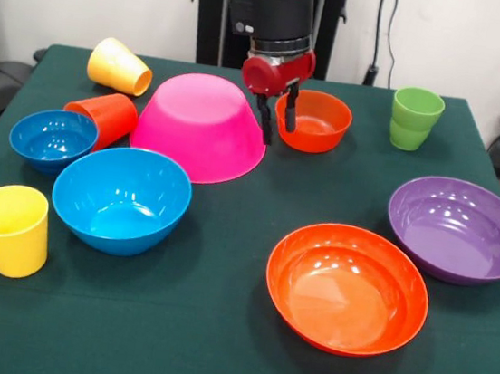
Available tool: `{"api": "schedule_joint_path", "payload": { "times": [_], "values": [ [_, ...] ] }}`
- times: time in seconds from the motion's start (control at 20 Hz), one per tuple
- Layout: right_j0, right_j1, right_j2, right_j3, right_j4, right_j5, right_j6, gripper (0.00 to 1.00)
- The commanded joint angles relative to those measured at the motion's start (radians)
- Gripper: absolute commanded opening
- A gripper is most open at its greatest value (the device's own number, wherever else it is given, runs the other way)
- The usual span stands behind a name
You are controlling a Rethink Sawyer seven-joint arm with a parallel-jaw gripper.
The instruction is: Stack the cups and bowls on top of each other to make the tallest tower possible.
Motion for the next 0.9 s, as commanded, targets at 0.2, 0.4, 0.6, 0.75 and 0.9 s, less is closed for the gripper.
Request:
{"api": "schedule_joint_path", "payload": {
  "times": [0.2,0.4,0.6,0.75,0.9],
  "values": [
    [0.035,0.049,0.146,-0.004,-0.159,-0.051,0.11,1.0],
    [0.054,0.064,0.137,-0.009,-0.217,-0.062,0.154,1.0],
    [0.06,0.071,0.14,-0.012,-0.244,-0.054,0.178,1.0],
    [0.062,0.077,0.147,-0.014,-0.262,-0.053,0.193,1.0],
    [0.051,0.085,0.166,-0.019,-0.262,-0.046,0.188,1.0]
  ]
}}
